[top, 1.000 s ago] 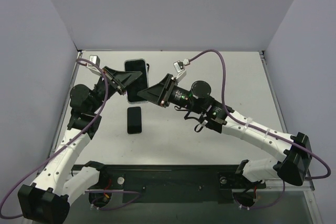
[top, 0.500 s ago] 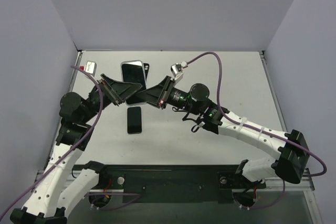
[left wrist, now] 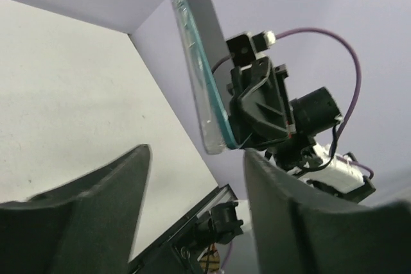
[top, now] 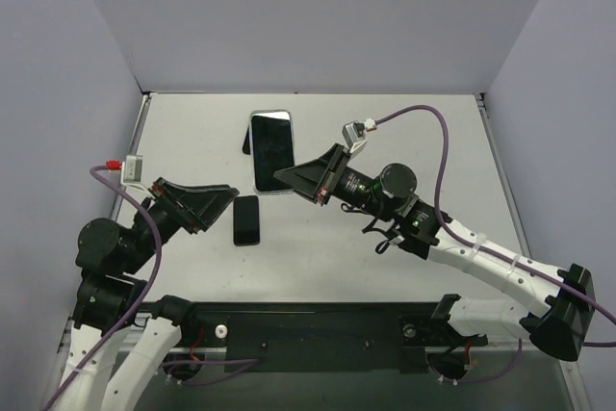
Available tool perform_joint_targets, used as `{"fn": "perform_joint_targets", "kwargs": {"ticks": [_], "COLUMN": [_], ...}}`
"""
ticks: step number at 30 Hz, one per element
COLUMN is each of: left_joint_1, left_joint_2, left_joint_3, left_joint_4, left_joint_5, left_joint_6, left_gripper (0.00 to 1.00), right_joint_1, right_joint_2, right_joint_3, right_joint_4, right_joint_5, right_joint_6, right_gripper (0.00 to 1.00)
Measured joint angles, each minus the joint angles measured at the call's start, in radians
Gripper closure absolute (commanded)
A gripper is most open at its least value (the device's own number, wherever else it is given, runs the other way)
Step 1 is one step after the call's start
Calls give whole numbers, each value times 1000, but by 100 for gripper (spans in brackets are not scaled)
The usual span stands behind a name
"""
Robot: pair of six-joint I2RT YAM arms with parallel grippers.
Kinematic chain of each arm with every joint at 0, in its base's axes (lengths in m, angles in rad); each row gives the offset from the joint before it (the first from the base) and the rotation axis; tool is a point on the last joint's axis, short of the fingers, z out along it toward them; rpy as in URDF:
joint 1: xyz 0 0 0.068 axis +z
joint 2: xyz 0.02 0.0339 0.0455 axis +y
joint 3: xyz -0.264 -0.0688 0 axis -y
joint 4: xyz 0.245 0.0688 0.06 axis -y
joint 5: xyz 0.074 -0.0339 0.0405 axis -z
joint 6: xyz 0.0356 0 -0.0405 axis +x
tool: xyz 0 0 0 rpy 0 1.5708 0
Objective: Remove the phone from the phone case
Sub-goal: Remove the phone case from the phone.
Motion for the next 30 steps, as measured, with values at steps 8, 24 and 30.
{"fn": "perform_joint_targets", "kwargs": {"ticks": [8, 24, 30], "left_joint_1": [0, 0, 0], "left_joint_2": [123, 166, 182], "left_joint_3": [-56, -114, -117], "left_joint_4": [119, 358, 369], "left_joint_5": [170, 241, 243], "left_joint_6": [-56, -181, -182], "left_gripper": [20, 48, 54], "right_joint_1": [0, 1, 1], "right_joint_2": [-42, -22, 5], "right_joint_3": [0, 0, 0], "right_joint_4": [-2, 25, 72], "right_joint_5": [9, 16, 31], "right_joint_6": [-3, 21, 55], "right_gripper": [100, 100, 100]}}
